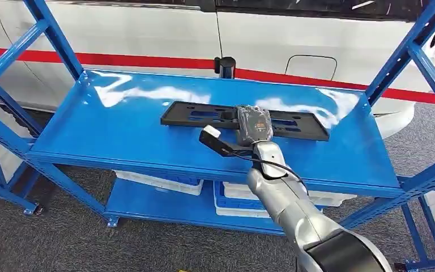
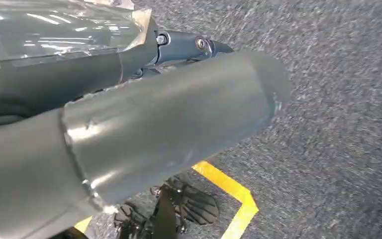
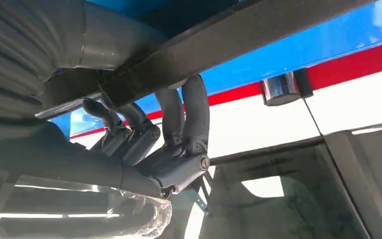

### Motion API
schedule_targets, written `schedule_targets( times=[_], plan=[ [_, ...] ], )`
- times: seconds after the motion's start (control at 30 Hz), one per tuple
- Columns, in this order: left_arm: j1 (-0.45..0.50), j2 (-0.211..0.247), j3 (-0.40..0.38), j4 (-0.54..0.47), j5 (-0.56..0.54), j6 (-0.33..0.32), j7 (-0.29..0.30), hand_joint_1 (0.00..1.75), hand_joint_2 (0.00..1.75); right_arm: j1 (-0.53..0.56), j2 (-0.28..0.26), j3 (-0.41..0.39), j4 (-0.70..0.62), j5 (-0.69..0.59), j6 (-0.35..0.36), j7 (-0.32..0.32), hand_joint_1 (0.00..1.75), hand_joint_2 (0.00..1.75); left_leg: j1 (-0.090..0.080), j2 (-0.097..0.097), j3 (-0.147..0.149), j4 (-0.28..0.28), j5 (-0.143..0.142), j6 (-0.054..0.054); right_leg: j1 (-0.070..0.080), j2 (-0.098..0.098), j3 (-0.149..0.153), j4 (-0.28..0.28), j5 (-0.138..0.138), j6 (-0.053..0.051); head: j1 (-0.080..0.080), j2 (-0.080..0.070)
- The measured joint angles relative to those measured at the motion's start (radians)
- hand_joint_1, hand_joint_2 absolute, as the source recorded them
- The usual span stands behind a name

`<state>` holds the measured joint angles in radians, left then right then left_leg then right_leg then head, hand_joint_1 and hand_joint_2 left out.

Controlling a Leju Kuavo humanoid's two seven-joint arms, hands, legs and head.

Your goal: Take the parts from the cabinet and place them on the table.

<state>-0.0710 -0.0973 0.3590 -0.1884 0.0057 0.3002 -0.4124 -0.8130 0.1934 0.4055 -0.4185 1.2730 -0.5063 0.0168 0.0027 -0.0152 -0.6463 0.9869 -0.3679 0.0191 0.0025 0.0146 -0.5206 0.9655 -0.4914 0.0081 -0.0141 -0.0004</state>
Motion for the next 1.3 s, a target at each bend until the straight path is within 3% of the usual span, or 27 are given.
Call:
schedule_targets(
  times=[0.17,0.27,0.37,0.47,0.6,0.83,0.97,1.13,1.3],
  plan=[
    [0.0,0.003,-0.001,0.0,-0.009,0.008,-0.031,0.0,0.0,0.002,0.0,-0.02,-0.008,-0.001,-0.018,-0.024,1.75,1.75,0.0,0.0,0.0,0.0,0.0,0.0,0.0,0.0,0.0,0.0,0.0,0.0,0.0,0.0],
    [0.0,0.006,-0.001,0.0,-0.009,-0.018,-0.088,0.0,0.0,0.009,0.0,-0.038,-0.035,-0.012,-0.031,-0.07,1.75,1.75,0.0,0.0,0.0,0.0,0.0,0.0,0.0,0.0,0.004,0.0,0.0,0.0,0.0,0.0],
    [-0.002,0.011,-0.002,0.0,-0.014,-0.062,-0.166,0.0,0.0,0.029,0.003,-0.065,-0.115,-0.026,-0.027,-0.111,1.75,1.75,0.0,0.0,0.0,0.0,0.0,0.0,0.0,0.0,0.008,0.0,0.0,0.0,0.0,0.0],
    [-0.005,0.016,-0.006,0.0,-0.018,-0.077,-0.181,0.0,0.0,0.043,0.005,-0.084,-0.197,-0.021,0.005,-0.121,1.75,1.75,0.0,0.0,0.0,0.0,0.0,0.0,0.0,0.0,0.008,0.0,0.0,0.0,0.0,0.0],
    [-0.008,0.023,-0.011,0.0,-0.028,-0.109,-0.203,0.0,0.0,0.07,0.012,-0.101,-0.322,-0.055,0.008,-0.181,1.75,1.75,0.0,0.001,-0.001,0.0,0.0,0.0,0.001,0.0,0.007,0.0,0.0,0.0,0.0,0.0],
    [-0.036,0.025,-0.026,0.0,-0.045,-0.134,-0.216,0.0,0.0,0.094,0.016,-0.096,-0.698,-0.105,0.118,-0.171,1.75,1.75,0.0,0.0,-0.001,0.0,0.0,0.0,0.0,0.0,0.001,0.0,0.0,0.0,0.0,0.0],
    [-0.048,0.021,-0.026,0.0,-0.039,-0.139,-0.211,0.0,0.0,0.083,0.007,-0.091,-0.832,-0.16,0.151,-0.17,1.75,1.75,0.0,0.0,-0.001,0.0,-0.001,-0.001,0.0,0.0,-0.001,0.0,0.0,0.0,0.0,0.0],
    [-0.049,0.021,-0.026,0.0,-0.038,-0.139,-0.207,0.0,0.0,0.082,0.005,-0.09,-0.842,-0.169,0.153,-0.171,1.75,1.75,0.0,0.0,-0.001,0.0,-0.001,-0.001,0.0,0.0,0.0,0.0,0.0,0.0,0.0,0.0],
    [-0.048,0.021,-0.023,0.0,-0.006,-0.126,-0.18,0.0,0.0,0.074,-0.021,-0.058,-0.904,-0.343,0.16,-0.214,1.75,1.75,0.0,0.0,-0.001,0.0,-0.001,-0.001,0.0,0.0,0.003,0.0,0.0,0.0,0.0,0.0]
  ],
)
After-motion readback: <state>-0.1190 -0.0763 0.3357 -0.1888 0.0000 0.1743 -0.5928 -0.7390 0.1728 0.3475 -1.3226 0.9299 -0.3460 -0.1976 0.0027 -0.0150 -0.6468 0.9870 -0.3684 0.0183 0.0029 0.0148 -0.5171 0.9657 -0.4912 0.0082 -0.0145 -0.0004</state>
